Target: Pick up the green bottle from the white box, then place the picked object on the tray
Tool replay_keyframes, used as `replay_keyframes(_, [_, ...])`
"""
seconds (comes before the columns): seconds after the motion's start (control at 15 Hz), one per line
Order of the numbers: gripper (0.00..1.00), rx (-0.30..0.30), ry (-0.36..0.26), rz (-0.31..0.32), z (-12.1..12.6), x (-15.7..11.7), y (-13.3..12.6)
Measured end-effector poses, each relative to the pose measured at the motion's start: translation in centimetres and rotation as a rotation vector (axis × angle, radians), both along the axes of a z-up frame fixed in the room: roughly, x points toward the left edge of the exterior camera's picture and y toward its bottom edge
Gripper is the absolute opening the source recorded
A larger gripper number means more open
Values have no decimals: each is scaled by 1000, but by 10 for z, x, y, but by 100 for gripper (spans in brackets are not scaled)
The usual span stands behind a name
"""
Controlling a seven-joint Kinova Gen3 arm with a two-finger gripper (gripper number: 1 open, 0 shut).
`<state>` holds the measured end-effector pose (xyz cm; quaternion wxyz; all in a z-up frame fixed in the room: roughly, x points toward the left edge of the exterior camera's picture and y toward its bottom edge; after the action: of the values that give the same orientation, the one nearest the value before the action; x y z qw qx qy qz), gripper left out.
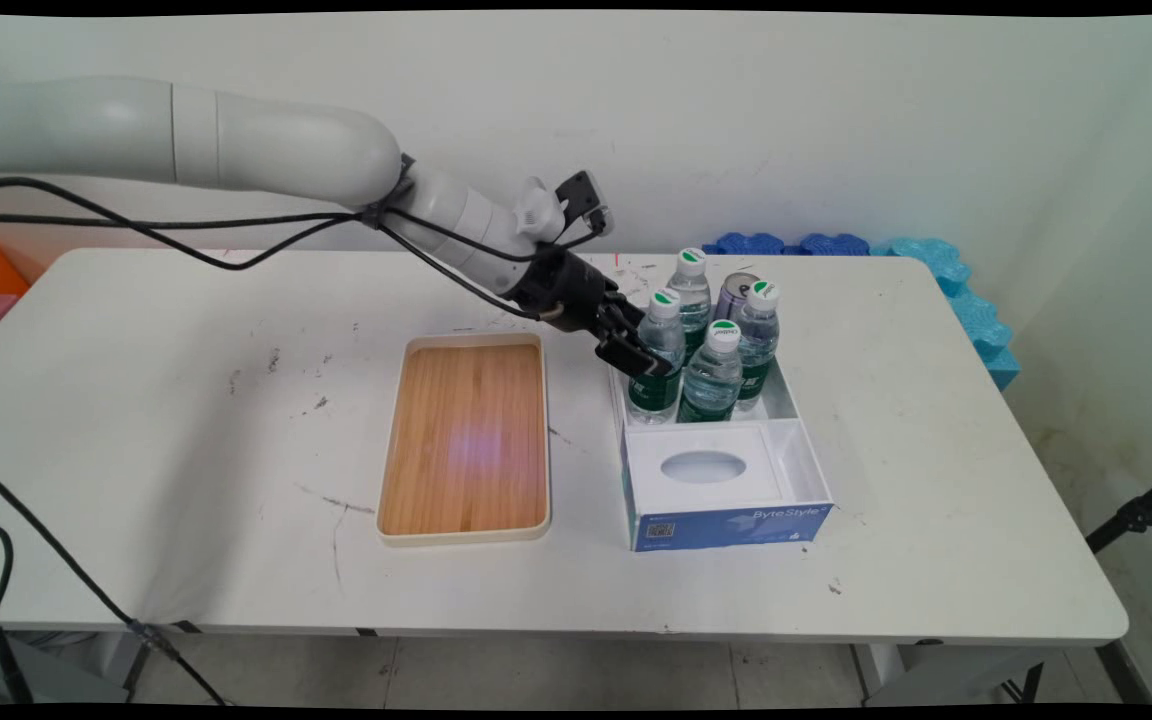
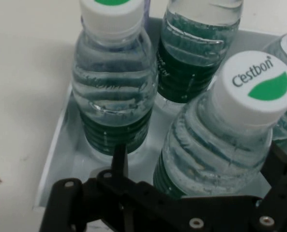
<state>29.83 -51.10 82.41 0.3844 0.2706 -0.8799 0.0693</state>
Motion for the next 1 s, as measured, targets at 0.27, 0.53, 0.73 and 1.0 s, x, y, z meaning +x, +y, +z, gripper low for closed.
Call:
replay_keyframes(0.27, [0, -1, 0, -1, -7, -3, -1])
replay_keyframes(0.53, [0, 9, 1, -3, -11, -4, 1])
replay_keyframes(0.73, [0, 15, 9, -7, -10, -4, 3])
replay_keyframes(1.0, [0, 4, 24, -5, 1, 2, 5])
